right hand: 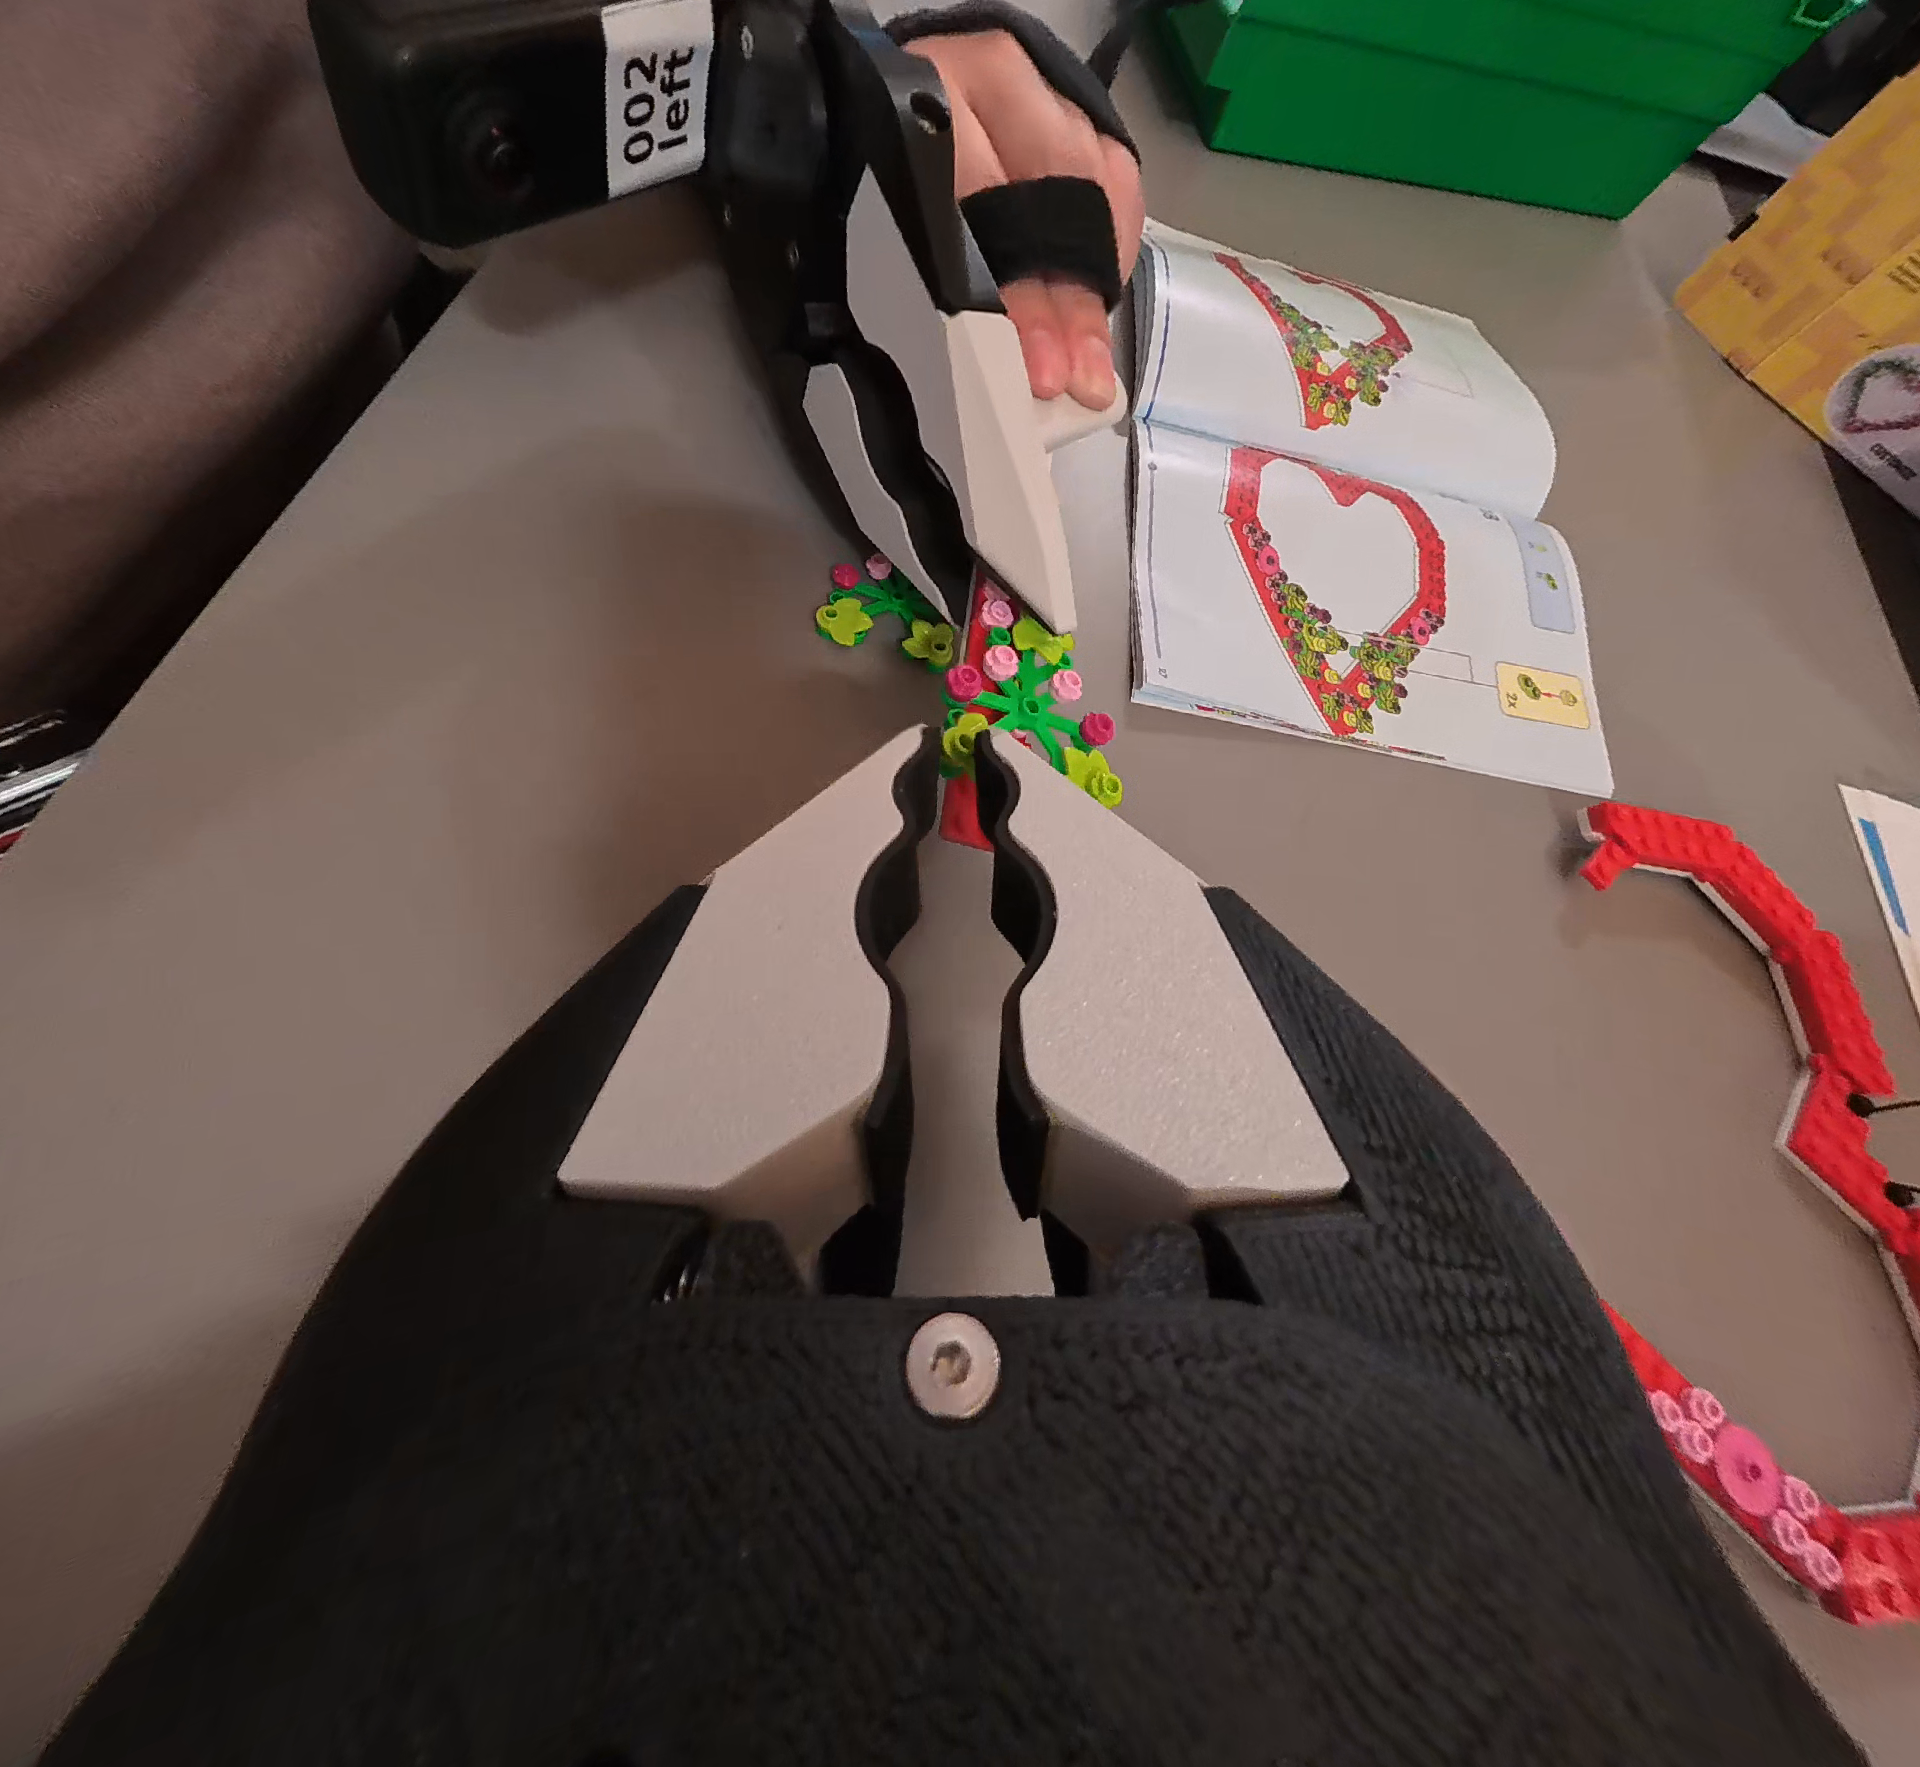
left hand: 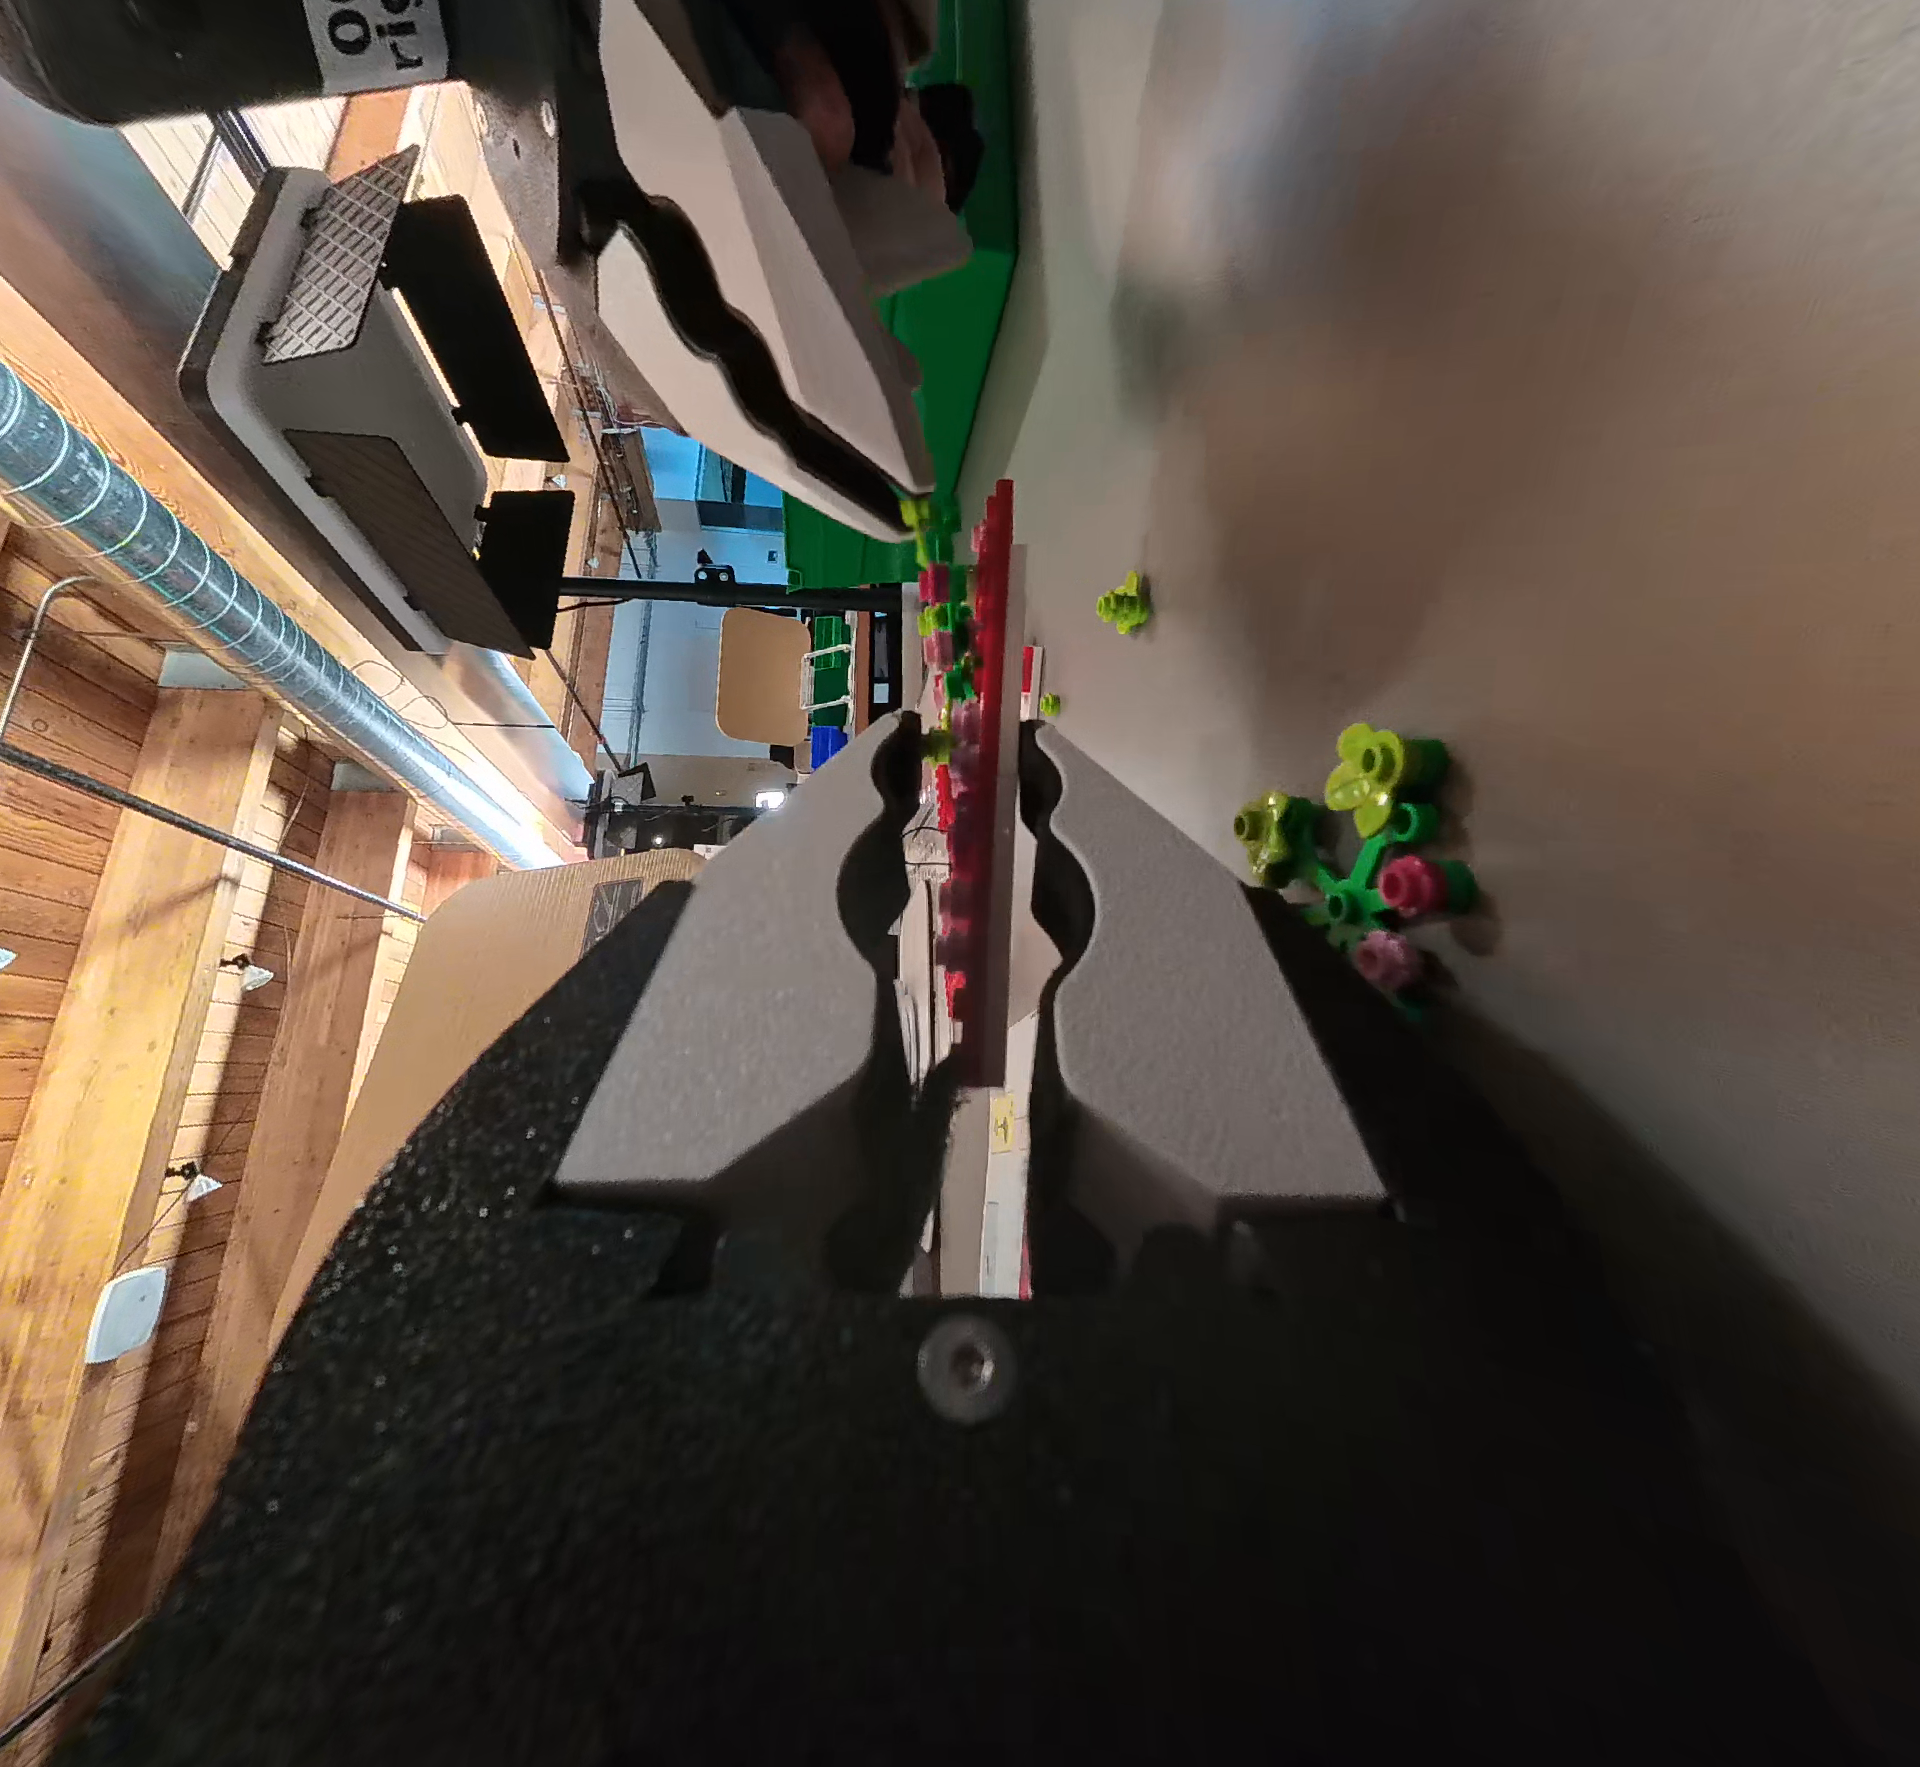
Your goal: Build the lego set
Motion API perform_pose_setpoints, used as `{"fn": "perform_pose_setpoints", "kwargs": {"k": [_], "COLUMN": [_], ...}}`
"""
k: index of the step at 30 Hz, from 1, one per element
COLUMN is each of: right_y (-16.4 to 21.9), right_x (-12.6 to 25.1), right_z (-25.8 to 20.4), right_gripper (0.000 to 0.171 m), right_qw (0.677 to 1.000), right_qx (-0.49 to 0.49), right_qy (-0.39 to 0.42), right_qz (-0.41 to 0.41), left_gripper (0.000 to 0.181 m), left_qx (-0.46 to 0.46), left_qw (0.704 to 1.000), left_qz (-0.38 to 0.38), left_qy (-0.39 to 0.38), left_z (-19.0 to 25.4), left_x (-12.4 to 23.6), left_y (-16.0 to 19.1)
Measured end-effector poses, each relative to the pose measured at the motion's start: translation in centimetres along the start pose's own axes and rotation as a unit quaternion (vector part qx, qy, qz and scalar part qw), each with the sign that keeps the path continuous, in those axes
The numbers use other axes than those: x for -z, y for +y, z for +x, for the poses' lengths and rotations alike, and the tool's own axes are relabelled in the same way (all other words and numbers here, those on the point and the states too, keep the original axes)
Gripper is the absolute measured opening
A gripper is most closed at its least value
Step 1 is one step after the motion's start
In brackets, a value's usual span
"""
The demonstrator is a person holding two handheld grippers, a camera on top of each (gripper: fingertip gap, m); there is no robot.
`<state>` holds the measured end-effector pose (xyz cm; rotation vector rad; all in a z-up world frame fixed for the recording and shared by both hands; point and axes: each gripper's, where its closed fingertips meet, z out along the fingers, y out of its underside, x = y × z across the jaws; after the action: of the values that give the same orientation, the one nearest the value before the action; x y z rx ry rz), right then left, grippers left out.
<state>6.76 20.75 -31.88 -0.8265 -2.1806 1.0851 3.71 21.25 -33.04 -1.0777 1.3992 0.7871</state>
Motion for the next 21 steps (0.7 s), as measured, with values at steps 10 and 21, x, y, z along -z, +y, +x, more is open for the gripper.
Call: {"fn": "perform_pose_setpoints", "kwargs": {"k": [10,21], "right_y": [-0.06,-0.20], "right_x": [-0.09,0.05], "right_z": [-0.03,-0.06], "right_gripper": [0.005,0.015], "right_qw": [1.000,0.999], "right_qx": [0.018,0.036], "right_qy": [0.010,0.020], "right_qz": [-0.002,-0.003], "left_gripper": [0.015,0.015], "left_qx": [0.006,0.012], "left_qw": [1.000,1.000], "left_qz": [0.003,0.002], "left_qy": [-0.002,-0.005], "left_z": [-0.08,-0.29], "left_x": [0.05,0.05], "left_y": [-0.04,0.04]}}
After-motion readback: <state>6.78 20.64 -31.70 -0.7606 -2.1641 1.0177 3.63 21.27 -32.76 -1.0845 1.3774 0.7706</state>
